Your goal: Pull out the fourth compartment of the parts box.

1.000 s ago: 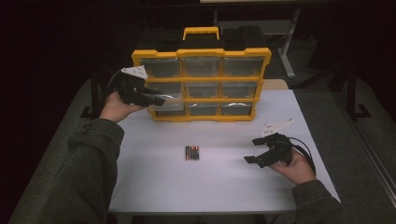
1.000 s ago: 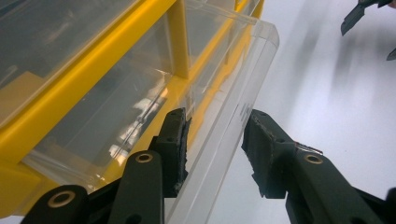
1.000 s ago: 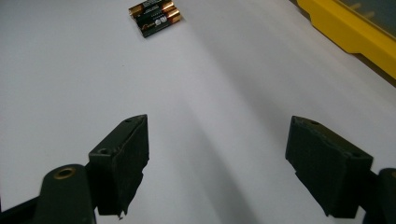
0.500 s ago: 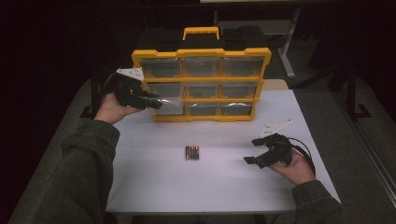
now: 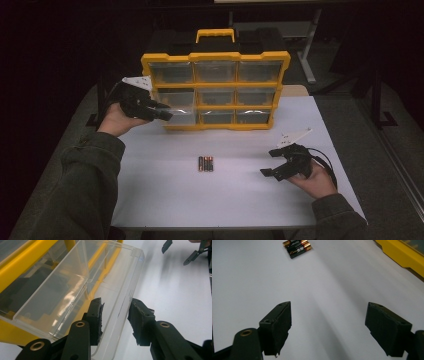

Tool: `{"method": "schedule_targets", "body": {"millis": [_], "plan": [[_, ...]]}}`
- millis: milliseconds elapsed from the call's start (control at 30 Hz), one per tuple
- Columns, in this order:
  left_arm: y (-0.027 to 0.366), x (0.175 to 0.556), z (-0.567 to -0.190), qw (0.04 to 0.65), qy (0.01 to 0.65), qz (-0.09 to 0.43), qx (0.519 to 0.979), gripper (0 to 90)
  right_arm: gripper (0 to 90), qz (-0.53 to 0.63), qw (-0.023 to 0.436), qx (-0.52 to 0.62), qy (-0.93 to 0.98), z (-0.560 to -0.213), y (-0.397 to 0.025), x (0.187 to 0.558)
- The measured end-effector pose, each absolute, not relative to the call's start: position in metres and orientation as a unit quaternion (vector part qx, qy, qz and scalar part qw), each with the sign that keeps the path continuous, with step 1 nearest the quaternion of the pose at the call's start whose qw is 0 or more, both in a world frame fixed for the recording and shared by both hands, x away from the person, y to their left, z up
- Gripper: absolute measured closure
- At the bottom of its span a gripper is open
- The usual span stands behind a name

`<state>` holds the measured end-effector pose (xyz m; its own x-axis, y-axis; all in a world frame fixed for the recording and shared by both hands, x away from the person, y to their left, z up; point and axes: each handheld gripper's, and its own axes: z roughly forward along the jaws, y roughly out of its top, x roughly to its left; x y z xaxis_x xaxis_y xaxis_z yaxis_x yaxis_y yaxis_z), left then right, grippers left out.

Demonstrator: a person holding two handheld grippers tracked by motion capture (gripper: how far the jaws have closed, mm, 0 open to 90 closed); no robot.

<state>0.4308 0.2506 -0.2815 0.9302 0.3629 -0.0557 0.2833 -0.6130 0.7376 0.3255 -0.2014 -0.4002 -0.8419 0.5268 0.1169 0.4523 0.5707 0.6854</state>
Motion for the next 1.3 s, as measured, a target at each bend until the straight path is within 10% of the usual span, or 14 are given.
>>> {"method": "schedule_targets", "body": {"millis": [1300], "plan": [[0.283, 0.392, -0.263, 0.481, 0.176, 0.081, 0.855, 50.9, 19.8, 0.378, 0.046, 0.291, 0.878, -0.402, -0.199, 0.328]]}}
